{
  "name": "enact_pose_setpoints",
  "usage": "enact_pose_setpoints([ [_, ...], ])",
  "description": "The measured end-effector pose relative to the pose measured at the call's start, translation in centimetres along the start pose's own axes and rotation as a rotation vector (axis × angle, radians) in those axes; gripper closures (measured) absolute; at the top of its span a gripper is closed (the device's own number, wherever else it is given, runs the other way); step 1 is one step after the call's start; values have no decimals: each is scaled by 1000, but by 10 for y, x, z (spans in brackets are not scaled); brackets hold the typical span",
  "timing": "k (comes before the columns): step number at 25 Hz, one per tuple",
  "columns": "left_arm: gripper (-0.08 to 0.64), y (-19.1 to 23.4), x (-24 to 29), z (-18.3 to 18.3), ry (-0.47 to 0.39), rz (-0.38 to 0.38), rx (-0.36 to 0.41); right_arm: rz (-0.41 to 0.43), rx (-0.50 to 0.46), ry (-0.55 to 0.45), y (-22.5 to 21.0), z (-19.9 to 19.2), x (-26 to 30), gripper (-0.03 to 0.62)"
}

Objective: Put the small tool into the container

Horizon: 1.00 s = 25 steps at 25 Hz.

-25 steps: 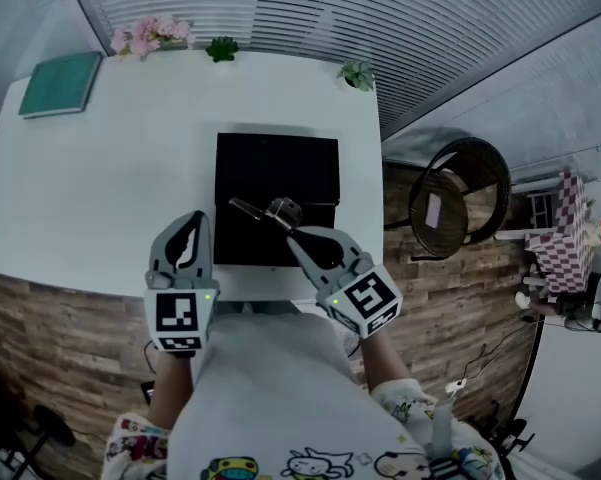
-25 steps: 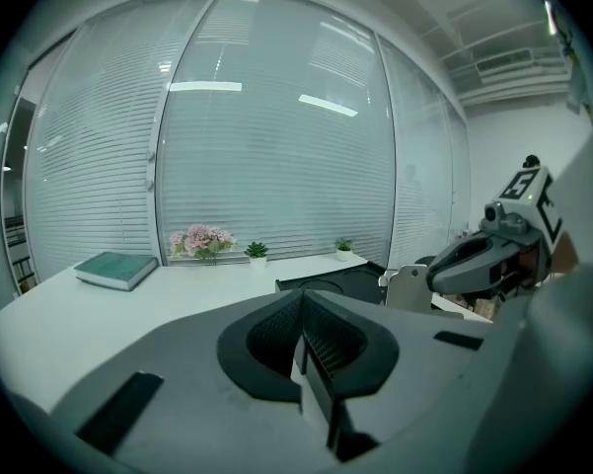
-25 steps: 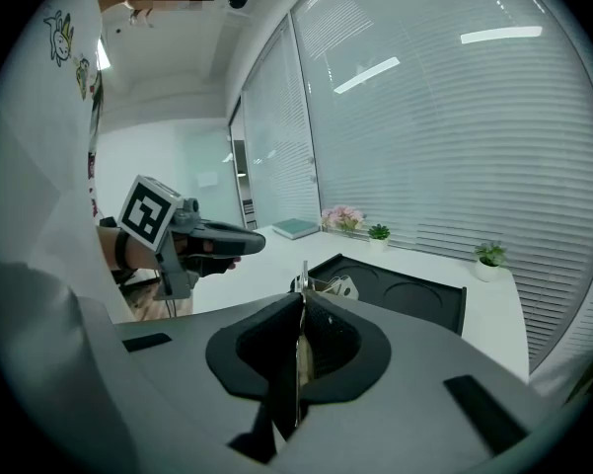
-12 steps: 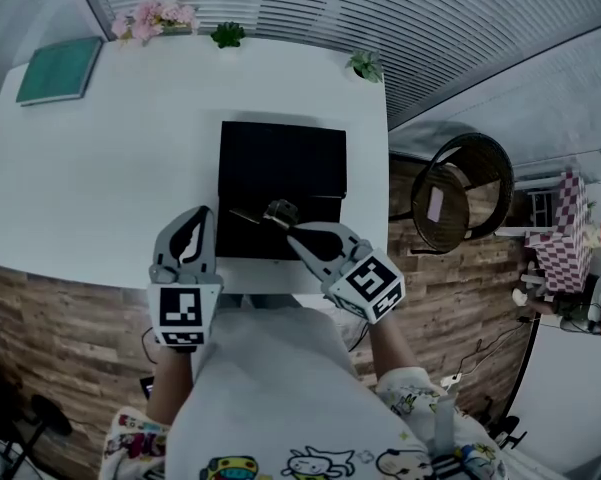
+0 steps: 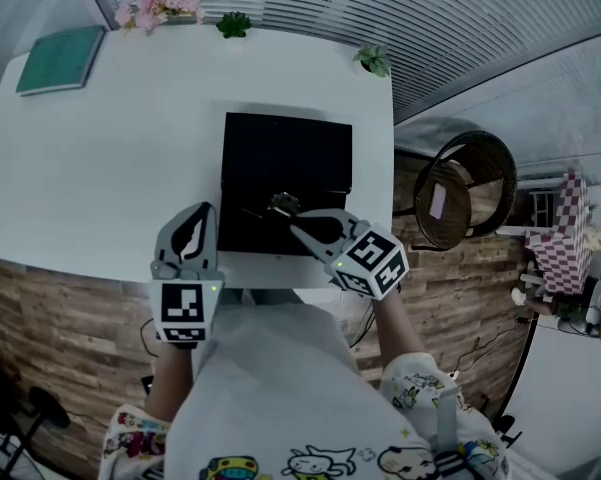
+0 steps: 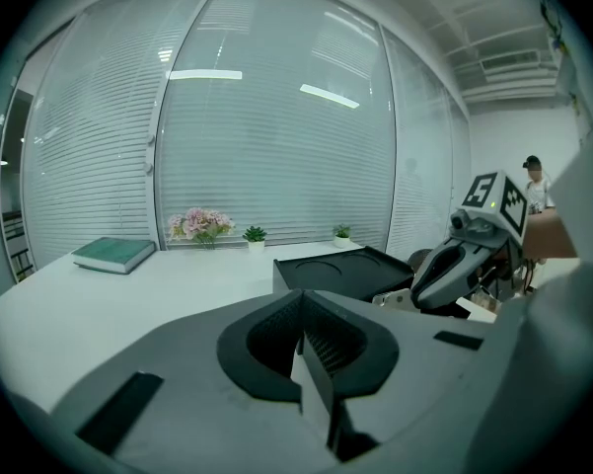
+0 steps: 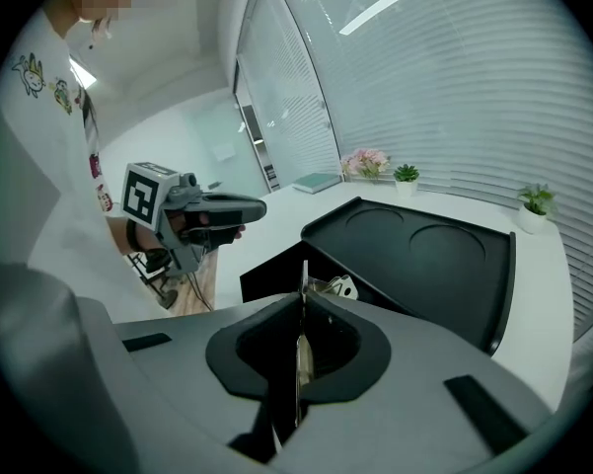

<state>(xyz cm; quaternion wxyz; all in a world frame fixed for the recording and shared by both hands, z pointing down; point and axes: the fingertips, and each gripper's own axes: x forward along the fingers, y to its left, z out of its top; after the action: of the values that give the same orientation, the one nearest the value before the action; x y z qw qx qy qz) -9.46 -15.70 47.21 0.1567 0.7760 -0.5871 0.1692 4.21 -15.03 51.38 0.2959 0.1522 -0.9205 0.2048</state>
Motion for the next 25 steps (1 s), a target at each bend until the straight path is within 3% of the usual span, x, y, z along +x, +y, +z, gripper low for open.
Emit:
enact_pose_setpoints([
  [10, 554, -1, 0, -4, 2, 5, -5, 10, 84, 96, -11, -12, 9, 581],
  [25, 554, -1, 0, -11, 12, 14, -15, -4, 81, 265, -10, -27, 30, 580],
])
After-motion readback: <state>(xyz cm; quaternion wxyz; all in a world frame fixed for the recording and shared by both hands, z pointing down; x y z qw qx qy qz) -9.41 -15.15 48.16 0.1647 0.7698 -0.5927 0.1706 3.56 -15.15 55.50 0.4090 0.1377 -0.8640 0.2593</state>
